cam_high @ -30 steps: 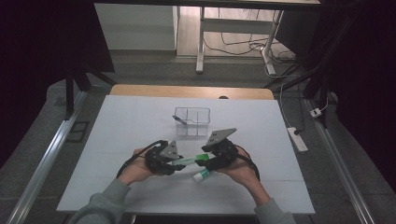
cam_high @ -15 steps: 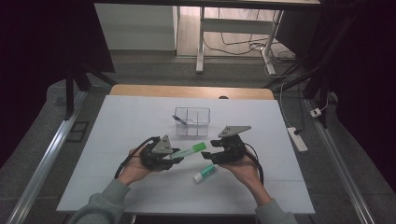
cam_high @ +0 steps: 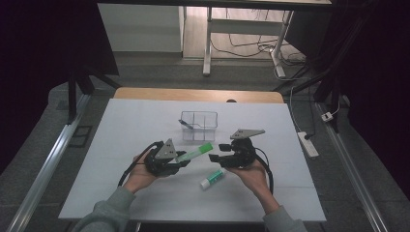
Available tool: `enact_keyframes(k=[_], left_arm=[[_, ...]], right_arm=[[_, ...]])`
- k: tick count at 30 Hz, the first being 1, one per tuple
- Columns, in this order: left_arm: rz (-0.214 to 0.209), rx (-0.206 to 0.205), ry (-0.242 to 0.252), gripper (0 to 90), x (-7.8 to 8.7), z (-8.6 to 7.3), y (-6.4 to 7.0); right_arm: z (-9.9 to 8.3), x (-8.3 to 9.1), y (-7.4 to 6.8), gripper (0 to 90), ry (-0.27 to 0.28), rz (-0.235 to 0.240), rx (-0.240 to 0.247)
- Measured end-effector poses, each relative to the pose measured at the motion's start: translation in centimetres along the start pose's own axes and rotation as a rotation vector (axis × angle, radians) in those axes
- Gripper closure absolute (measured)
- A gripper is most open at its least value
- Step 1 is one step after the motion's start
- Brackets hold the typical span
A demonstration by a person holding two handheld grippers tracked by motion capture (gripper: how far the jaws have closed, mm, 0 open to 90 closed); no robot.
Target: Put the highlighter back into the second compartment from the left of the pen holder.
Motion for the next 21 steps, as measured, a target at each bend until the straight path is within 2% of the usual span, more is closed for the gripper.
enact_keyframes(k=[4, 13, 17, 21], left_arm=[[0.014, -0.002, 0.012, 64.1, -0.2, 0.1, 0.1], [0.030, -0.019, 0.044, 64.1, -0.8, 0.4, 0.7], [0.040, -0.045, 0.047, 64.0, -1.3, 0.5, 1.2], [0.047, -0.057, 0.042, 64.1, -1.7, 0.4, 1.4]], right_arm=[[0.3, 0.1, 0.1, 36.3, 0.033, 0.007, -0.040], [0.2, -0.6, -0.5, 37.1, 0.043, 0.039, -0.079], [0.2, -0.8, -0.8, 39.1, 0.047, 0.053, -0.100], [0.1, -0.9, -0.7, 41.8, 0.050, 0.033, -0.103]])
Point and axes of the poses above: each handheld gripper's, and its own axes: x roughly backward along the jaws, z roughly out of its top, y roughly to its right, the point moved 9 cm from there along -x, roughly forward along the jaws, and after that the axes turned 12 degrees about y, right-handed, at the moved point
